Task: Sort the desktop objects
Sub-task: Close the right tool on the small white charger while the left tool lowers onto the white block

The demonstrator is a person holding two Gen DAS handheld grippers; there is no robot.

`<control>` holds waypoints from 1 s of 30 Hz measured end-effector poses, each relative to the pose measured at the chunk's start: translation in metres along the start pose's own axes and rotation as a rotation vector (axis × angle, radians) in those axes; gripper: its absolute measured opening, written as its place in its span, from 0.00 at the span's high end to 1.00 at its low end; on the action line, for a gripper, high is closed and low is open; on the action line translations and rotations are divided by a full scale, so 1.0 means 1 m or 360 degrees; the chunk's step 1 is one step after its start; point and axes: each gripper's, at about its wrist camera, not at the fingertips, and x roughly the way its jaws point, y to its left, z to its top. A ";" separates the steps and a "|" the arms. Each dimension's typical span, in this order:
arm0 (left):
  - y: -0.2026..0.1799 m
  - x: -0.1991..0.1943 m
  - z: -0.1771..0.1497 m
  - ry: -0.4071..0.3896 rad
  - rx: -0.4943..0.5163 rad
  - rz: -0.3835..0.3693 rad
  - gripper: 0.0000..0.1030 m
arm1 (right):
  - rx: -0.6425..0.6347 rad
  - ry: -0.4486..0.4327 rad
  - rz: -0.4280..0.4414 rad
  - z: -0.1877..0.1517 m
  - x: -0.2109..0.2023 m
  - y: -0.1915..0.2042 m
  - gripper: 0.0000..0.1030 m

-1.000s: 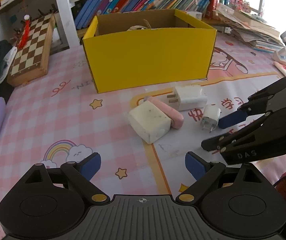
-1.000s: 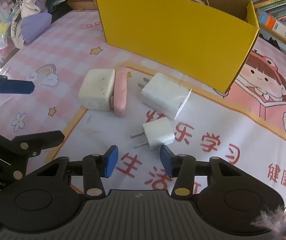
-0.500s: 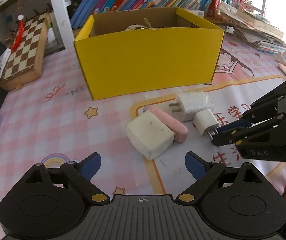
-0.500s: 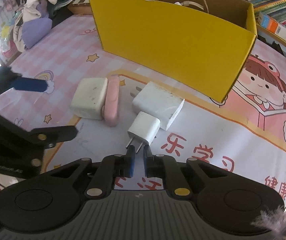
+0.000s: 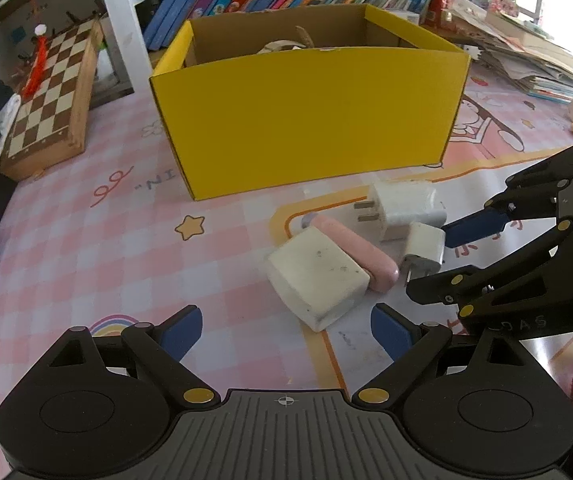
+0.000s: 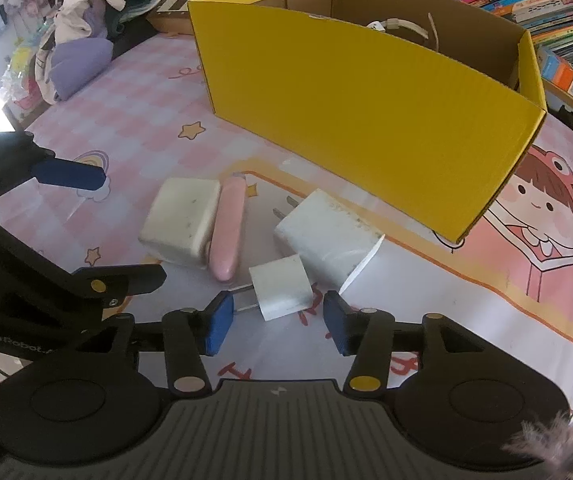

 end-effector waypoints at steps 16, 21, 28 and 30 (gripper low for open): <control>-0.009 0.013 0.008 -0.0013 0.0048 -0.0038 0.09 | 0.0008 -0.0052 -0.0045 -0.003 -0.010 -0.010 0.60; -0.015 0.020 0.013 -0.0032 0.0109 -0.0007 0.11 | 0.0043 -0.0048 -0.0064 -0.007 -0.014 -0.018 0.60; -0.014 0.031 0.017 0.0010 0.0098 -0.0045 0.35 | 0.0042 -0.0049 -0.0065 -0.009 -0.017 -0.019 0.60; -0.012 0.031 0.016 0.0013 0.0065 -0.0078 0.41 | 0.0048 -0.0049 -0.0068 -0.009 -0.018 -0.020 0.60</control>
